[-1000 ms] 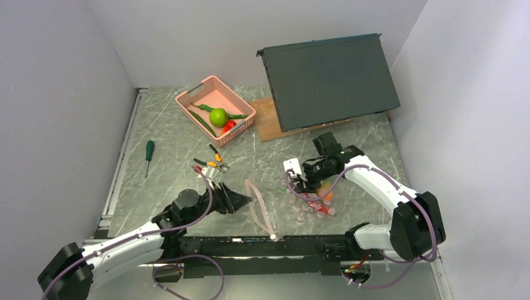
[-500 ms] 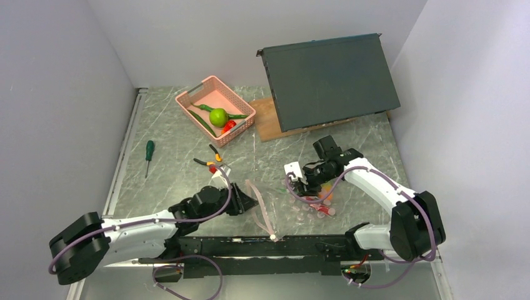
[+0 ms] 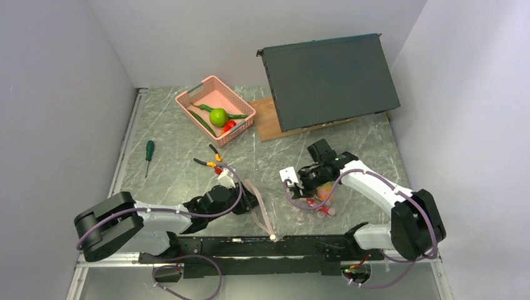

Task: Open the zip-top bag and remove the fake food
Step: Pick up the fake vegetable from the zipper food storage bag.

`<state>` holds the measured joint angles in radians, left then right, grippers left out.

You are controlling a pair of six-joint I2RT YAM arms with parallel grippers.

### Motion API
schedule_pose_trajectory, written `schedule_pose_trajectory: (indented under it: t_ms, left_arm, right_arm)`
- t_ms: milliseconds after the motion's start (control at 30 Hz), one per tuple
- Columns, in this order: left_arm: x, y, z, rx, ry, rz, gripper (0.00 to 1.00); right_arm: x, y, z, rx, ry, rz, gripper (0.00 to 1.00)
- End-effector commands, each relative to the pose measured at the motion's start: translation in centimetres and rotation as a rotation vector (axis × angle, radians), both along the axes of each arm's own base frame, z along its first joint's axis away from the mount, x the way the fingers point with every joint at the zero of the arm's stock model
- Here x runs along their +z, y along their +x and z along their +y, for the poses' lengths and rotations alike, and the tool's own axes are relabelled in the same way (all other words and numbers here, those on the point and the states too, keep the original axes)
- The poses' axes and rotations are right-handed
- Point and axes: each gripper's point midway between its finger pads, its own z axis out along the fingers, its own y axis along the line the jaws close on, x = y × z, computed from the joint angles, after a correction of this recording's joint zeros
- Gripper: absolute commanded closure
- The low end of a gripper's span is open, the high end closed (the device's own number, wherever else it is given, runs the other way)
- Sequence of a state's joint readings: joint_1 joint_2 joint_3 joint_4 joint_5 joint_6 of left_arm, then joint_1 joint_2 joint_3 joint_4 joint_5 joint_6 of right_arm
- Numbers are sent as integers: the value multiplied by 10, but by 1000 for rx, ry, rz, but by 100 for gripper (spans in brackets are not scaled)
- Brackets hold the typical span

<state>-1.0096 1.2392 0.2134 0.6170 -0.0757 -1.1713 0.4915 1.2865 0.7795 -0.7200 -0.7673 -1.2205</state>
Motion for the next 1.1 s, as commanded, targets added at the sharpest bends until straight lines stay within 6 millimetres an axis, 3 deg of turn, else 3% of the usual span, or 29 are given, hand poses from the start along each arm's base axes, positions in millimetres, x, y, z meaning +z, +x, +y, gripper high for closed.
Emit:
schedule_pose_trajectory:
  t_ms: [0,133,333,467,633,767,900,1067]
  left_arm:
    - [28,13,-18,23,-108,-49,60]
    - [22,15,-15,39,-84,-47,60]
    - [20,19,-17,45,-75,-54,57]
    - [17,21,-21,42,-68,-52,57]
    - [9,21,-24,34,-58,-44,57]
    - [7,21,-26,29,-64,-47,58]
    - [10,24,-28,25,-73,-53,56]
    - [18,28,-31,30,-113,-60,45]
  right_arm:
    - [-9,-1,9,24,-5,-18,65]
    - [-21,7,9,-8,-58,-38,66]
    - [-35,20,9,-61,-120,-84,55]
    - [-46,26,7,-88,-172,-98,53]
    - [-42,28,8,-101,-169,-97,54]
    - [-29,10,18,-23,-105,-34,70]
    - [-17,3,25,10,-61,-6,98]
    - [2,-5,33,43,11,13,100]
